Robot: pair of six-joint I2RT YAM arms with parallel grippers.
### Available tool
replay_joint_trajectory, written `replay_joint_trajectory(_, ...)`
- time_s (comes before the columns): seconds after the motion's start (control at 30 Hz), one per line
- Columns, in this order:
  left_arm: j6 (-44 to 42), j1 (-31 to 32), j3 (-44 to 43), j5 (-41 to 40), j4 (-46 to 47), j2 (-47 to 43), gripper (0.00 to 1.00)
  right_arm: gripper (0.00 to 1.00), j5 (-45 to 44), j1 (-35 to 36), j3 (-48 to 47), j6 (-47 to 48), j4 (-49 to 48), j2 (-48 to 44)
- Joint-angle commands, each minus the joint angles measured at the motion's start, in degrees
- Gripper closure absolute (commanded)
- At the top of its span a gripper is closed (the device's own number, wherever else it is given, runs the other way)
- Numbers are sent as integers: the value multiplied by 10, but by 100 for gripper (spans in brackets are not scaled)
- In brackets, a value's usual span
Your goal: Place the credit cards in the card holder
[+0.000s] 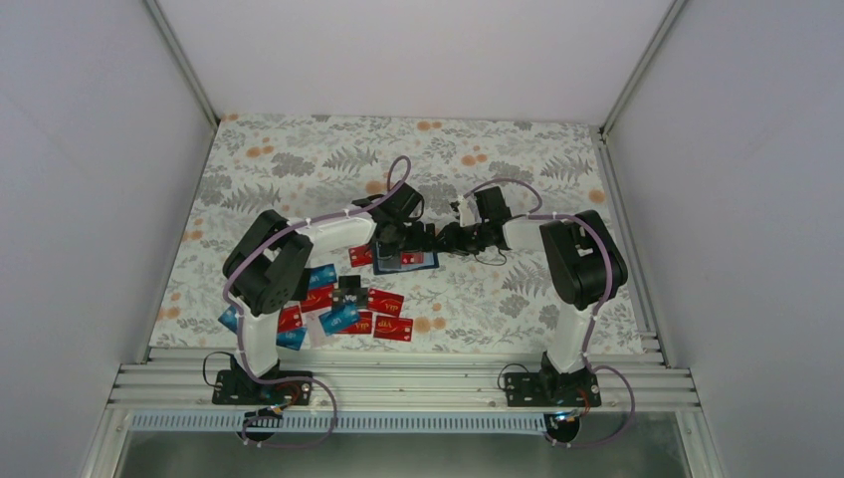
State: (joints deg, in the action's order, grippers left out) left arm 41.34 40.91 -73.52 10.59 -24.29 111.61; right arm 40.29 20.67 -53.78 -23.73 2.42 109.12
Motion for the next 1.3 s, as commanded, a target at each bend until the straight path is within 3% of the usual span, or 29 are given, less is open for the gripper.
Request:
replay_joint_trajectory(0.0, 7, 15, -8, 42, 17, 9, 2, 74, -30, 12, 24, 5, 60, 32)
replay_joint_trajectory(0.27, 14, 18, -9, 61, 27, 2, 3, 75, -30, 13, 24, 5, 60, 30)
replay_joint_trajectory(0.6, 17, 21, -11, 69, 33, -6, 15, 75, -30, 14, 23, 5, 60, 32)
replay_joint_trajectory(0.87, 20, 22, -13, 74, 31, -5, 20, 75, -30, 14, 22, 6, 61, 31)
replay_joint_trajectory(1.27, -12, 22, -18, 21, -11, -27, 11, 75, -37, 14, 3, 9, 84, 2)
